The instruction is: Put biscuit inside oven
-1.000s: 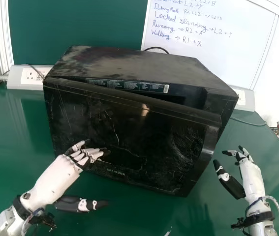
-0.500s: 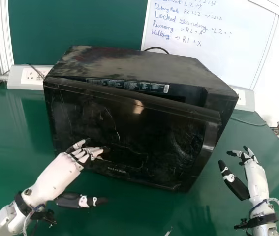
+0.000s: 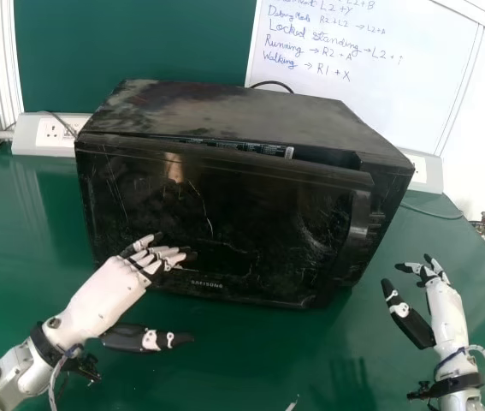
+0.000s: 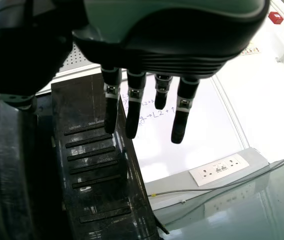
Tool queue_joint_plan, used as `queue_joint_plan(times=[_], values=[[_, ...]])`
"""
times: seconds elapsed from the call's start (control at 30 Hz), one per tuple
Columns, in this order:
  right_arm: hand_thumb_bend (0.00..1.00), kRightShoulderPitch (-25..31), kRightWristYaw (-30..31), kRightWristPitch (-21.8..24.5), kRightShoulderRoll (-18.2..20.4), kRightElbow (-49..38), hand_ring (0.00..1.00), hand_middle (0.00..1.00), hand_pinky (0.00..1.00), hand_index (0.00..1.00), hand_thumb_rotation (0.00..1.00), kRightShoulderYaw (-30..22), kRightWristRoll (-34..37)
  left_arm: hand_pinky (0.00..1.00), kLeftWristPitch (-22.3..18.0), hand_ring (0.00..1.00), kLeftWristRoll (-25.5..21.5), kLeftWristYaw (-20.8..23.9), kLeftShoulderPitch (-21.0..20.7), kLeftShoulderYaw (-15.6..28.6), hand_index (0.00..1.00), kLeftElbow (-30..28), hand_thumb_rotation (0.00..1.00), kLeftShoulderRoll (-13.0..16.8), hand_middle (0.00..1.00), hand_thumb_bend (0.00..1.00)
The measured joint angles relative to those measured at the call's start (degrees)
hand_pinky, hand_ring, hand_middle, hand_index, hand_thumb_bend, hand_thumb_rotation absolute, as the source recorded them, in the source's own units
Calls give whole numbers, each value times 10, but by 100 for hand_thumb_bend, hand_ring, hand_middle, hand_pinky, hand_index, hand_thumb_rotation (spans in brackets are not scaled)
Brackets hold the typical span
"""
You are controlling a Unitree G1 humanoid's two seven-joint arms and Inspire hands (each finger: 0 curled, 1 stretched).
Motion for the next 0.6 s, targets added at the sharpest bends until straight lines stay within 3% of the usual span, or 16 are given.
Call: queue_joint_plan(times=[0.2,0.43,0.6], values=[[77,5,0,4,0,-1,77,78,69,77,46,0,0,82,10,90,0,-4,-17,-11,94,12,77,2,95,78],[79,10,6,25,1,-19,77,78,69,77,54,0,0,83,28,89,-1,-16,-32,-17,93,17,77,4,94,79],[79,10,7,27,2,-20,78,78,69,77,54,0,0,83,38,89,-7,-32,-37,-18,93,18,77,5,95,79]])
